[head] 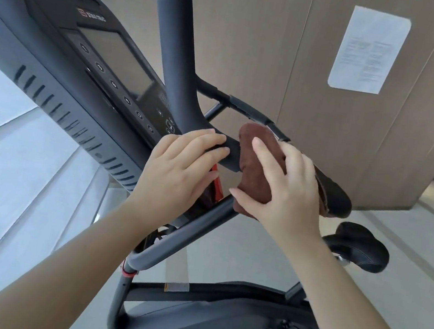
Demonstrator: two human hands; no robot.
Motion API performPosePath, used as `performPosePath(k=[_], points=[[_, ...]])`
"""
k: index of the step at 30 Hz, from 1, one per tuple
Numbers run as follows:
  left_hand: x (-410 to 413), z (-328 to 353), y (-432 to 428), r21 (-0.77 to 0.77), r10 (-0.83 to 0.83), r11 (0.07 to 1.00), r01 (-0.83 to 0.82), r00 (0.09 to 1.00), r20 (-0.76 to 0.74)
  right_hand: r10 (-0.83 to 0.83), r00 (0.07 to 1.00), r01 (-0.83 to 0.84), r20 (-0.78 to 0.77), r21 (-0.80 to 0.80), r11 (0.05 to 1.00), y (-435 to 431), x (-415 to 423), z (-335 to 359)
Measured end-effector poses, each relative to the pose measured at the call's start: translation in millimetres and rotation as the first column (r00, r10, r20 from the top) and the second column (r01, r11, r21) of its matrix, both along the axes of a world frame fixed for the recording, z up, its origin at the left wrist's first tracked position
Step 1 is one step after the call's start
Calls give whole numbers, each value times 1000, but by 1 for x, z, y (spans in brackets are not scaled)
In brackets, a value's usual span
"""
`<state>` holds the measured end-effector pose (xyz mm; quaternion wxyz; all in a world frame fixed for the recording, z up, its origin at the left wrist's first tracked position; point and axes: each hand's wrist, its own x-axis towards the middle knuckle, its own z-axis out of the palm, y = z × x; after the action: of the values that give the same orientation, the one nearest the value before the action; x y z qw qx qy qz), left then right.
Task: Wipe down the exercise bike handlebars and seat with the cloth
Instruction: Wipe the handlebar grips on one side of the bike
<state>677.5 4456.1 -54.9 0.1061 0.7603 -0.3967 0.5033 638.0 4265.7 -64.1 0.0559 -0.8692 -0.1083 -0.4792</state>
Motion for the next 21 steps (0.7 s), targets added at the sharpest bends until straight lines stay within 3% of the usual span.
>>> performPosePath(k=[3,6,8,10,12,14,17,21], points=[[-1,-1,-1,-26,-29,999,28,999,-41,-104,972,110,209,-18,994,13,2,-21],[-3,-1,0,-26,-47,999,46,998,-45,-136,966,140,221,-1,990,25,4,-18],[-4,3,3,4,-44,999,44,999,-6,-67,994,68,88,-12,998,21,5,1],[-5,12,10,1,-6,1000,6,999,47,115,970,-105,-213,57,993,7,9,30],[-3,23,18,-25,59,998,-57,993,98,348,776,-263,-526,231,937,-8,15,56],[2,31,24,-22,107,994,-105,986,131,453,628,-337,-633,303,891,-16,23,69],[9,40,28,-14,155,988,-155,974,163,575,578,-422,-579,392,818,-4,36,77],[14,52,35,-92,234,970,-223,963,132,708,596,-528,-379,479,701,35,52,82]])
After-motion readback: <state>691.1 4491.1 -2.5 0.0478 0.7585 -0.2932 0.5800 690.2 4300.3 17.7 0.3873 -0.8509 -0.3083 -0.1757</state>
